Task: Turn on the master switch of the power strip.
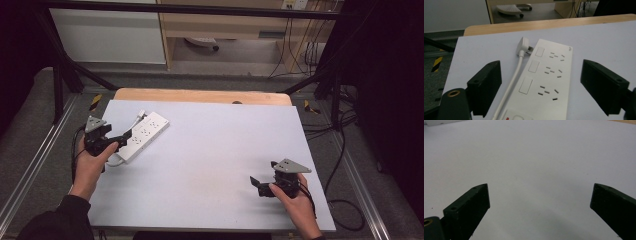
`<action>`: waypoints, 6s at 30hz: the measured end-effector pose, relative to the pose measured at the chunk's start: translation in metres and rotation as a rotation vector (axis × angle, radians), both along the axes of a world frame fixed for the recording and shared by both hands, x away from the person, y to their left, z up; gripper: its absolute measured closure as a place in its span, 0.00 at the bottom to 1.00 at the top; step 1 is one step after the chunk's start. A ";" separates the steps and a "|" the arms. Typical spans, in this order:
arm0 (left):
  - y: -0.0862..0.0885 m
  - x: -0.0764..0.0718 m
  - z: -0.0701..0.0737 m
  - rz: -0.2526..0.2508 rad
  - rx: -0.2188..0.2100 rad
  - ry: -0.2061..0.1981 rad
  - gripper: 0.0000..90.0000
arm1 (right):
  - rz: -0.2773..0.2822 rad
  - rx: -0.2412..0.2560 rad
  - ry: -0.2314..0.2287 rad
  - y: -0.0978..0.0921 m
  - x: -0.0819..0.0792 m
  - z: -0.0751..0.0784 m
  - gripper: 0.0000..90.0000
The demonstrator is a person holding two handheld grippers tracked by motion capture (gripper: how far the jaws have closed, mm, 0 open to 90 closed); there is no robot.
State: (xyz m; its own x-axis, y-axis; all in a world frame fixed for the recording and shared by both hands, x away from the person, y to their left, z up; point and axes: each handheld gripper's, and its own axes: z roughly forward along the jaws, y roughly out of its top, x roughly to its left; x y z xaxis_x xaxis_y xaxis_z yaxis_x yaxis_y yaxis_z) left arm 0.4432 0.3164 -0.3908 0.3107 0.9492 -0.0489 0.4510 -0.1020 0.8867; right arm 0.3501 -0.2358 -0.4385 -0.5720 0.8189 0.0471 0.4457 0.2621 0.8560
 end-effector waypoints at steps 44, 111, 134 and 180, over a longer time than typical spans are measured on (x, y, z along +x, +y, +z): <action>0.025 0.005 -0.024 0.001 0.024 0.123 0.99 | -0.003 0.004 0.015 -0.001 0.001 -0.001 0.03; 0.026 -0.005 -0.041 -0.009 0.089 0.164 1.00 | 0.009 -0.001 0.024 0.000 0.002 -0.002 0.03; 0.026 -0.005 -0.042 -0.009 0.079 0.166 1.00 | 0.014 -0.004 0.031 0.001 0.001 -0.003 0.03; 0.027 -0.006 -0.044 -0.006 0.068 0.161 1.00 | 0.022 -0.010 0.031 0.001 0.002 -0.003 0.03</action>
State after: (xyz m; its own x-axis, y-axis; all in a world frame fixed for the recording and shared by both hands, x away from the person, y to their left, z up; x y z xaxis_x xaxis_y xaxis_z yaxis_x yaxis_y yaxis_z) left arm 0.4375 0.3438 -0.4350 0.3094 0.9503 -0.0338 0.5860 -0.1625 0.7938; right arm 0.3523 -0.2347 -0.4419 -0.5879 0.8069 0.0575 0.4664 0.2800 0.8391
